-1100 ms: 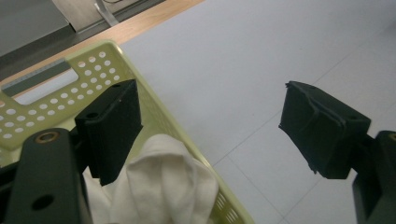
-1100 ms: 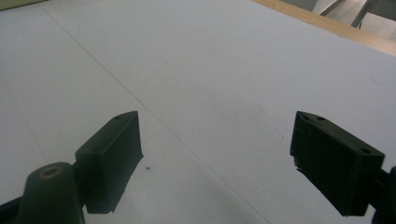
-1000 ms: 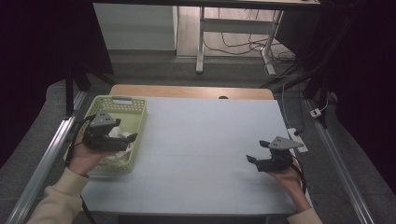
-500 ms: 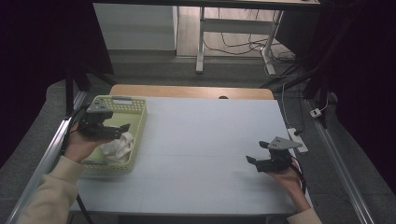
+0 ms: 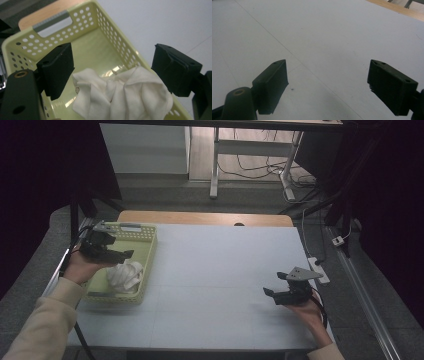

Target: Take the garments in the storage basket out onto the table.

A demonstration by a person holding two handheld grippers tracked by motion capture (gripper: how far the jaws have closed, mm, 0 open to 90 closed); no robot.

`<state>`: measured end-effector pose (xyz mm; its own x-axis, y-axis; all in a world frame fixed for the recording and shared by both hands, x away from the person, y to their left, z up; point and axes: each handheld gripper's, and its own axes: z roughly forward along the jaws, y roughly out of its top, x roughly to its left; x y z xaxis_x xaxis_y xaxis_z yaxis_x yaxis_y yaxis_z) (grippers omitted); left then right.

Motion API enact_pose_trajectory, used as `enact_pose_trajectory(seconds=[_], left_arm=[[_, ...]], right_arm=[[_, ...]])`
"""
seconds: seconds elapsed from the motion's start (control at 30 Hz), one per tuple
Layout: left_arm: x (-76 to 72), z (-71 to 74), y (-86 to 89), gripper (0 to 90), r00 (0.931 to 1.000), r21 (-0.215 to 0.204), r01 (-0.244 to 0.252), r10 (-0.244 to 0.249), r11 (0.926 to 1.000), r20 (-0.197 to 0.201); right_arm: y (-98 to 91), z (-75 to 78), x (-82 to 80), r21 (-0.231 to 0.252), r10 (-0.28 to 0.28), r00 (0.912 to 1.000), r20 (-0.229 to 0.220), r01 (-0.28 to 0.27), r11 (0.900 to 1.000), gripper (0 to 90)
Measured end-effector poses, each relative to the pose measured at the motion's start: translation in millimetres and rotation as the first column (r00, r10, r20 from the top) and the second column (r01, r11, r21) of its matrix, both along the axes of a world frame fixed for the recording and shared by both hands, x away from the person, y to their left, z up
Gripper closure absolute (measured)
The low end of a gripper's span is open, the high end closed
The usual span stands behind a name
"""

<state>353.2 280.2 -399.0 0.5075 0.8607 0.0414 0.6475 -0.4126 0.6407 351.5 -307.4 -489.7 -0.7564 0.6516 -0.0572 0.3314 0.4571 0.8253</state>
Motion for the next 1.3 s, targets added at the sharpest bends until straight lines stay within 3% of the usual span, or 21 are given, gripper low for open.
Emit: enact_pose_trajectory(seconds=[0.23, 0.53, 0.9, 1.17, 1.3], left_arm=[[4.3, -11.6, 0.8, 13.7, 0.9964, 0.030, 0.030, -0.028, 0.9991, -0.080], [5.0, -17.2, 4.5, 10.3, 0.9924, 0.013, 0.034, -0.032, 0.9993, -0.119], [8.7, -41.1, 6.3, 5.9, 0.9765, 0.018, 0.041, -0.036, 0.9990, -0.212], [15.9, -59.3, 8.5, 2.4, 0.9582, 0.014, 0.057, -0.051, 0.9983, -0.282], [19.7, -70.7, 5.5, 2.1, 0.9400, 0.027, 0.078, -0.065, 0.9966, -0.335]], right_arm=[[1.0, -1.2, 0.3, -0.007, 0.002, 1.0000, -0.007, -0.002, 1.0000, 16.3], [1.2, -1.9, 0.5, -0.013, 0.003, 0.9999, -0.010, -0.003, 0.9999, 16.2], [1.5, -3.2, 1.1, -0.023, 0.003, 0.9998, -0.020, -0.003, 0.9997, 16.2], [2.0, -4.1, 1.3, -0.036, 0.001, 0.9996, -0.027, -0.002, 0.9994, 16.2], [2.0, -4.9, 1.7, -0.033, 0.000, 0.9996, -0.027, -0.001, 0.9995, 16.2]])
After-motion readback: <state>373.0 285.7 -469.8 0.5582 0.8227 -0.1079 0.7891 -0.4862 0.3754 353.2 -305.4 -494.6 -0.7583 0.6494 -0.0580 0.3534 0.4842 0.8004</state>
